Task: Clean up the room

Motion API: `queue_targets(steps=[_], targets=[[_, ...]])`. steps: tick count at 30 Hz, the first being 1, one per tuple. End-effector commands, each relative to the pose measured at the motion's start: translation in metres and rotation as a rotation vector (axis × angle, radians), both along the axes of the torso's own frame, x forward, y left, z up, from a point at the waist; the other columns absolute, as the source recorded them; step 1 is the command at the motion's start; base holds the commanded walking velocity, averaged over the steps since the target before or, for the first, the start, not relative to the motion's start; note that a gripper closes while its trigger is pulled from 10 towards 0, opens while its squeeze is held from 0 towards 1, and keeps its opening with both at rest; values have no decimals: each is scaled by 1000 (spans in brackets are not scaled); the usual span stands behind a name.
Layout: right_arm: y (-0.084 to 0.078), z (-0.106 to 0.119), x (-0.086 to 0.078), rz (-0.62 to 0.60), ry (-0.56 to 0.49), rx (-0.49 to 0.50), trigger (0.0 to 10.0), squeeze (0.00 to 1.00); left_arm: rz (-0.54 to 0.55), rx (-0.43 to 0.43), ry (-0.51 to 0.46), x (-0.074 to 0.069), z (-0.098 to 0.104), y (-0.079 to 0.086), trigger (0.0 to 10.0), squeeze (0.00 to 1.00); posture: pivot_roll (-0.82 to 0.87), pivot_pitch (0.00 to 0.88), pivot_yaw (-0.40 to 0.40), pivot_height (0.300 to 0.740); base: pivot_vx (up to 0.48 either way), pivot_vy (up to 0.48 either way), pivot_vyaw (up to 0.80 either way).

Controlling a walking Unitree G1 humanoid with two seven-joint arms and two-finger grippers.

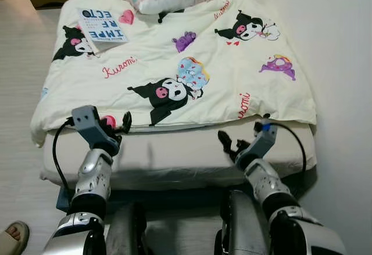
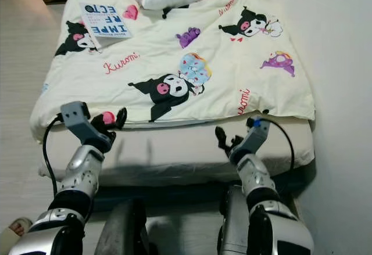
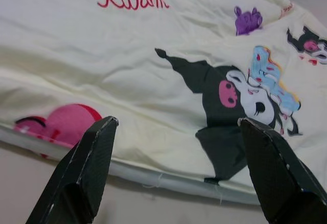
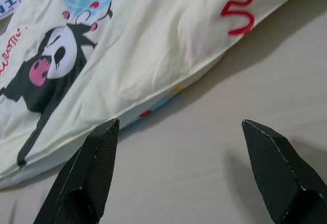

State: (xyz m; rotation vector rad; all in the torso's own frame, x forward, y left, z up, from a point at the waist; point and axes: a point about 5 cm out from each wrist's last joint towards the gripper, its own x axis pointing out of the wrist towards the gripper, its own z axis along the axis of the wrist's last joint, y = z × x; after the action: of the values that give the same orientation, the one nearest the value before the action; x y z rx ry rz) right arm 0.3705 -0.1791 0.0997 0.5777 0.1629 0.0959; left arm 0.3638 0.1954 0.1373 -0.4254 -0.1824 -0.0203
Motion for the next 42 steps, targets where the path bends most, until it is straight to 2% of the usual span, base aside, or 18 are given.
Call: queue_targets(steps=[1,3,4,7,10,12,14,15,16,18,21,26,31,32,34,37,40,42], targets=[[-1,-7,-4,-7,30,41,10000,0,0,-53,33,-3,-9,1,10000,0,-13,364,2,516,0,0,0],[-2,-2,-1,-13,16,77,10000,0,11,-116,43,-2,-9,3,10000,0,-8,376,7,511,0,0,0],[-2,-2,-1,-13,16,77,10000,0,11,-116,43,-2,-9,3,10000,0,-8,376,7,511,0,0,0],[-3,9,5,-21,-14,131,10000,0,77,-307,69,-2,-14,14,10000,0,-3,399,10,496,0,0,0],[-3,9,5,-21,-14,131,10000,0,77,-307,69,-2,-14,14,10000,0,-3,399,10,496,0,0,0],[-3,12,6,-20,-26,139,10000,0,164,-427,135,-10,-31,31,10000,0,-9,420,11,487,0,0,0],[-3,12,6,-20,-26,139,10000,0,164,-427,135,-10,-31,31,10000,0,-9,420,11,487,0,0,0],[-3,13,7,-19,-34,140,10000,0,199,-484,181,-16,-43,39,10000,0,-11,422,11,482,0,0,0],[-3,13,7,-19,-34,140,10000,0,199,-484,181,-16,-43,39,10000,0,-11,422,11,482,0,0,0],[-3,12,4,-14,-68,150,10000,0,283,-593,264,-25,-61,56,10000,0,-36,447,10,482,0,0,0],[-4,9,-1,-5,-88,147,10000,0,351,-644,292,-29,-65,68,10000,0,-50,455,10,482,0,0,0],[-6,6,-13,26,-126,148,10000,0,386,-695,254,-25,-52,85,10000,0,-85,481,8,482,0,0,0],[-6,6,-18,33,-141,164,10000,0,370,-716,219,-21,-43,89,10000,0,-92,489,8,482,0,0,0],[-8,6,-21,31,-146,183,10000,0,340,-741,163,-16,-32,91,10000,0,-99,499,6,482,0,0,0],[-8,6,-21,31,-146,183,10000,0,340,-741,163,-16,-32,91,10000,0,-99,499,6,482,0,0,0],[-9,8,-27,29,-157,209,10000,0,278,-787,52,-7,-10,96,10000,0,-110,516,2,482,0,0,0],[-7,10,-31,37,-163,215,10000,0,252,-796,7,-5,-1,99,10000,0,-118,527,-1,482,0,0,0],[3,8,-45,78,-155,224,10000,0,221,-813,-58,-1,13,103,10000,0,-133,542,-9,482,0,0,0]])
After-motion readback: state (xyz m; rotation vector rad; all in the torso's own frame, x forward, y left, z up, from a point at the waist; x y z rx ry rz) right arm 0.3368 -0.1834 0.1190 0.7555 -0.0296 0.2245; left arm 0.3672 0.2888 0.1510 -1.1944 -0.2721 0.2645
